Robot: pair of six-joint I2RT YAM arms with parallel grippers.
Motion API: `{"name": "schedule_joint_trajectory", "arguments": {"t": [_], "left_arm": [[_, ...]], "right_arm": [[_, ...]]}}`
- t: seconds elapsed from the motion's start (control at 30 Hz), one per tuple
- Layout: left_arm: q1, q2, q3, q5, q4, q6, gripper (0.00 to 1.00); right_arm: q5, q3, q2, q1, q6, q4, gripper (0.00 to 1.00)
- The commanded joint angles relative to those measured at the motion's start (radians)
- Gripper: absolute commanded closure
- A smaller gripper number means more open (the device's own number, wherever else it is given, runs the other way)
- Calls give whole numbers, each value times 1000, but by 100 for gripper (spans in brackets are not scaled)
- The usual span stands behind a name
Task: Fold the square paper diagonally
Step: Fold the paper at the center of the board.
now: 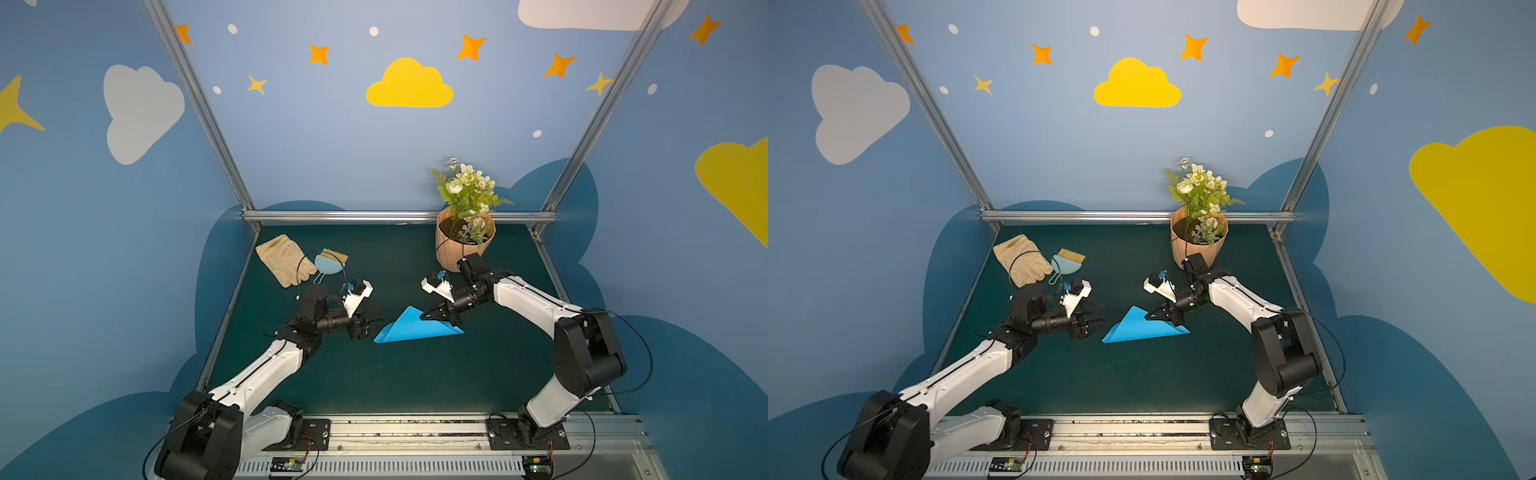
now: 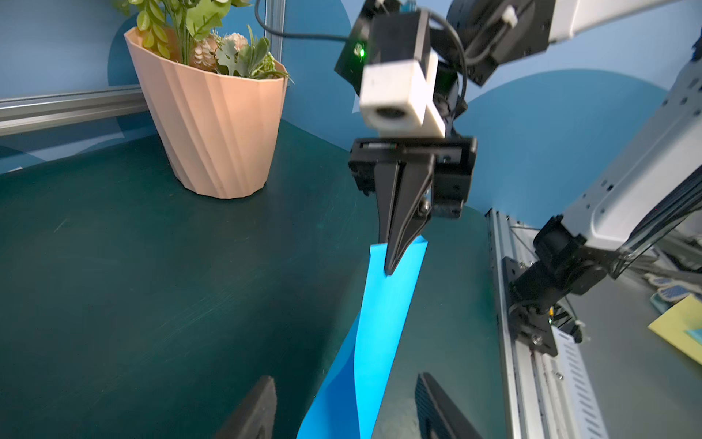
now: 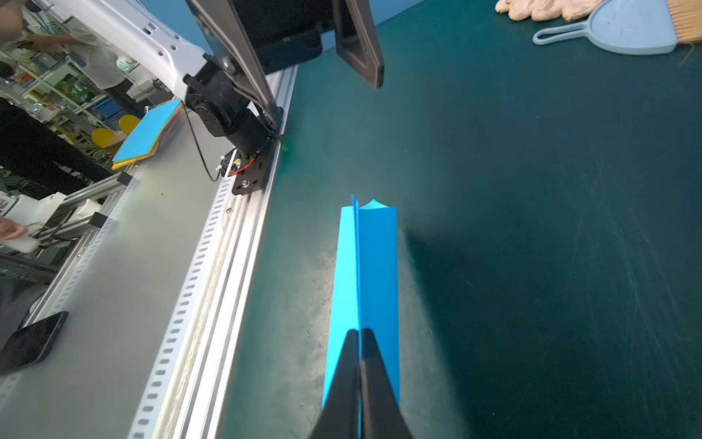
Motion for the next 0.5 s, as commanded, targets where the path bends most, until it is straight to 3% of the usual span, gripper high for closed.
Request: {"name": "schedule_joint_trajectory", "arguments": {"t": [0.0, 0.3, 0.47], "left_arm": [[3, -14, -40, 10, 67, 40, 32], [-1, 90, -7, 138, 92, 60, 31], [16, 84, -9, 105, 91, 101, 38]], "right_arm": [[-64, 36, -21, -6, -80, -95, 100], [-96, 76, -4, 10, -154, -175, 100], [-110, 70, -9, 9, -176, -193, 100]]}}
